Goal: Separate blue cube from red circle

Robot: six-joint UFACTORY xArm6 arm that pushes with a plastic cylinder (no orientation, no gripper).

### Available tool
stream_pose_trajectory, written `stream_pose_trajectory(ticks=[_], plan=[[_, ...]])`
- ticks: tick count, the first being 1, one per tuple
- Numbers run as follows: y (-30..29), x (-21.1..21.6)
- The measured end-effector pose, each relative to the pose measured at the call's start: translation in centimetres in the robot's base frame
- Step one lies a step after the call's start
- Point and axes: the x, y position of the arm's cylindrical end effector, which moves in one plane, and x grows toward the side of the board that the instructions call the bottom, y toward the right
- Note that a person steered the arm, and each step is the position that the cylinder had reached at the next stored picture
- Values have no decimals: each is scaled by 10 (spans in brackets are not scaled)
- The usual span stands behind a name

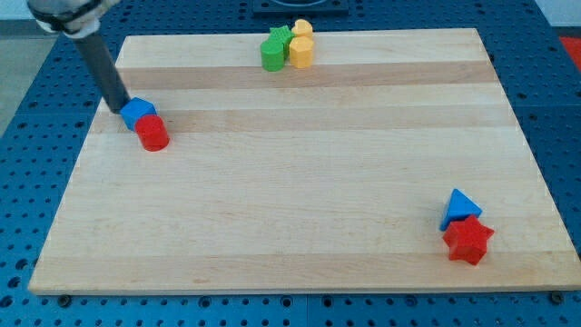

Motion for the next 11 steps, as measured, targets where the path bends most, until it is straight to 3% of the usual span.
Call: stream_pose_trajectory(ticks=[1,2,4,5,6,7,10,11], plan=[[78,1],[112,10],[61,-55],[-1,-47],[-33,-11],[-33,21],[107,27],[104,27]])
